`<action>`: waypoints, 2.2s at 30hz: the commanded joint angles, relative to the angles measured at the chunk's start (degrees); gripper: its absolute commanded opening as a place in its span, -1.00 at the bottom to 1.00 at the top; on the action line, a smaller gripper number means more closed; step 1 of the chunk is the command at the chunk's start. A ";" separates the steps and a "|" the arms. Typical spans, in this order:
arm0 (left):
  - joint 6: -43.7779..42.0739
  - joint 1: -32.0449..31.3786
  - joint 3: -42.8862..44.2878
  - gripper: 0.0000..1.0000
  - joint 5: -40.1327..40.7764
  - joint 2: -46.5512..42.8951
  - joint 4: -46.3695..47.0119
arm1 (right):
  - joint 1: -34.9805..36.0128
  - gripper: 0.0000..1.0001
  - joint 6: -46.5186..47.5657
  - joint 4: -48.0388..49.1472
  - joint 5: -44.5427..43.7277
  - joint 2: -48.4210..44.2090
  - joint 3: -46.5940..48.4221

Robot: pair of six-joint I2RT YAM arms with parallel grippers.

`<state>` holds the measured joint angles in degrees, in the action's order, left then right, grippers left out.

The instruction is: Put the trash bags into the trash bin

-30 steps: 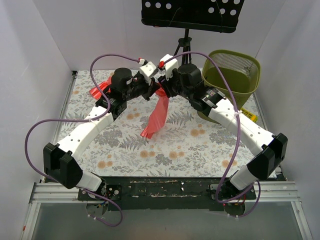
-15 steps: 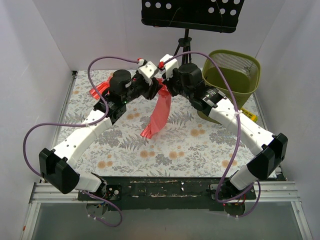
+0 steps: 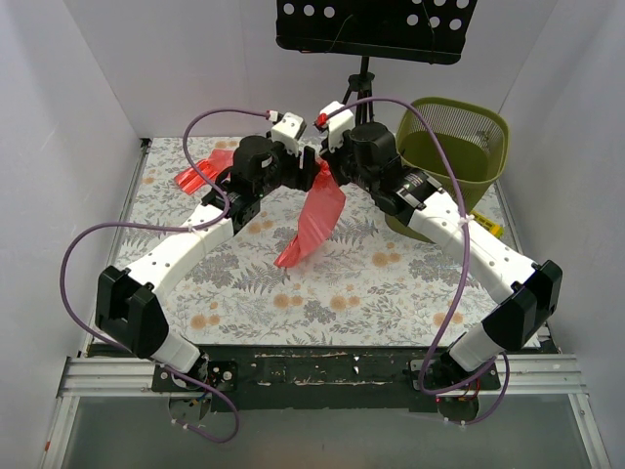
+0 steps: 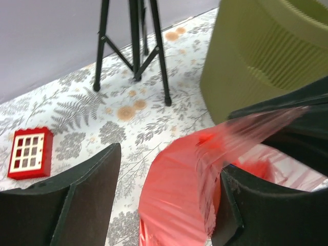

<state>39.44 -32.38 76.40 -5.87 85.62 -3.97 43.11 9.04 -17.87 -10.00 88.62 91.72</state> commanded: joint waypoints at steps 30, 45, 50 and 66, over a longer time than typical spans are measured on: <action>-10.52 5.75 -5.56 -1.00 -15.23 -11.09 2.56 | -4.09 0.06 5.38 -0.94 12.37 3.57 3.55; -4.22 5.40 -5.47 0.40 -8.20 -10.48 2.12 | -4.35 -0.97 -1.73 -0.85 15.36 3.75 4.16; 2.74 5.40 -4.77 0.47 -5.65 -7.14 1.42 | -4.44 -0.97 -4.20 -0.24 15.19 4.19 5.92; -1.12 10.14 -9.78 -0.55 0.16 -8.19 -0.52 | -6.64 -0.97 -8.60 2.92 -0.10 1.47 4.35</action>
<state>39.46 -24.29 67.26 -4.36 81.08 -4.01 37.43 1.87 -18.94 -4.97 93.43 95.37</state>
